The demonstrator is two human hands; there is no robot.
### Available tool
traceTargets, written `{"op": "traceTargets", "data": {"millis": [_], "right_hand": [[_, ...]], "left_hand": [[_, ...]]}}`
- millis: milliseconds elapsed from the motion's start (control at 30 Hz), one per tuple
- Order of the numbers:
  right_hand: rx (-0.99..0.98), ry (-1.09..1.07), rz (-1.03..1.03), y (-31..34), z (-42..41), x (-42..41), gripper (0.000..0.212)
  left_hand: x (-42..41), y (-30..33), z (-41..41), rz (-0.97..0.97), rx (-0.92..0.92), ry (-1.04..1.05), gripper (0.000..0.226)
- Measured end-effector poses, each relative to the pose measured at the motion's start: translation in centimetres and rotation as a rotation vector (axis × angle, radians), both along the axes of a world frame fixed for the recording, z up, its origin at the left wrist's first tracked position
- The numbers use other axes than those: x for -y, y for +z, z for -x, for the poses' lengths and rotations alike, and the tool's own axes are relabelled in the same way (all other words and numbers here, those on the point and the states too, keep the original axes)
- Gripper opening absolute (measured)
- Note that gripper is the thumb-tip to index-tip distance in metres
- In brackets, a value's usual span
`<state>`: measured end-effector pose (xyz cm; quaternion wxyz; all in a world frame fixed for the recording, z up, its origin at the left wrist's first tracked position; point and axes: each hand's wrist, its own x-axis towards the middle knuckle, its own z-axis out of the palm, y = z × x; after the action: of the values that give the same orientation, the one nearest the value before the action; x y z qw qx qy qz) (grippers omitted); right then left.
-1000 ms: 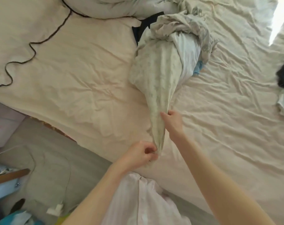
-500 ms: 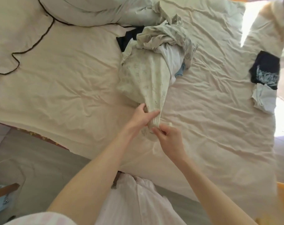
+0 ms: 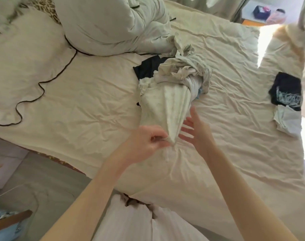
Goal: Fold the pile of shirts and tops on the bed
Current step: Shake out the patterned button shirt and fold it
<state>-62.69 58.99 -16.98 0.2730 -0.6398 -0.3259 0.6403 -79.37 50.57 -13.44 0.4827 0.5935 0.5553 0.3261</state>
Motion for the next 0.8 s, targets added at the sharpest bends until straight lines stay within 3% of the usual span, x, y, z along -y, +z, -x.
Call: {"op": "traceTargets", "data": {"millis": [133,233,300,333,467,633,800], "right_hand": [[0.115,0.088,-0.015,-0.7,2.4,-0.5,0.013],[0.240,0.250,-0.106,-2.9,2.6,2.1,0.017],[0.335,0.380,-0.143,-4.1,1.7,4.1,0.014],[0.365,0.390,-0.129,-4.7,0.9,4.9,0.016],[0.425,0.174,-0.052,-6.9,-3.8,6.5,0.028],[0.763,-0.173,0.045,-9.4,-9.1,5.6,0.024],[0.804,0.038,0.007,-13.0,-7.1,5.5,0.036]], "left_hand": [[3.4,-0.8,-1.8,0.142,0.023,-0.203,0.027],[4.1,-3.2,-0.6,0.339,0.038,-0.242,0.026],[4.1,-4.9,0.9,0.429,-0.030,-0.232,0.014],[4.0,-6.0,1.6,0.467,-0.091,-0.216,0.018],[3.8,-9.8,3.2,0.563,-0.231,0.004,0.029],[4.7,-14.1,3.8,0.619,-0.345,0.057,0.033],[3.0,-19.4,4.4,0.556,-0.474,0.125,0.049]]}}
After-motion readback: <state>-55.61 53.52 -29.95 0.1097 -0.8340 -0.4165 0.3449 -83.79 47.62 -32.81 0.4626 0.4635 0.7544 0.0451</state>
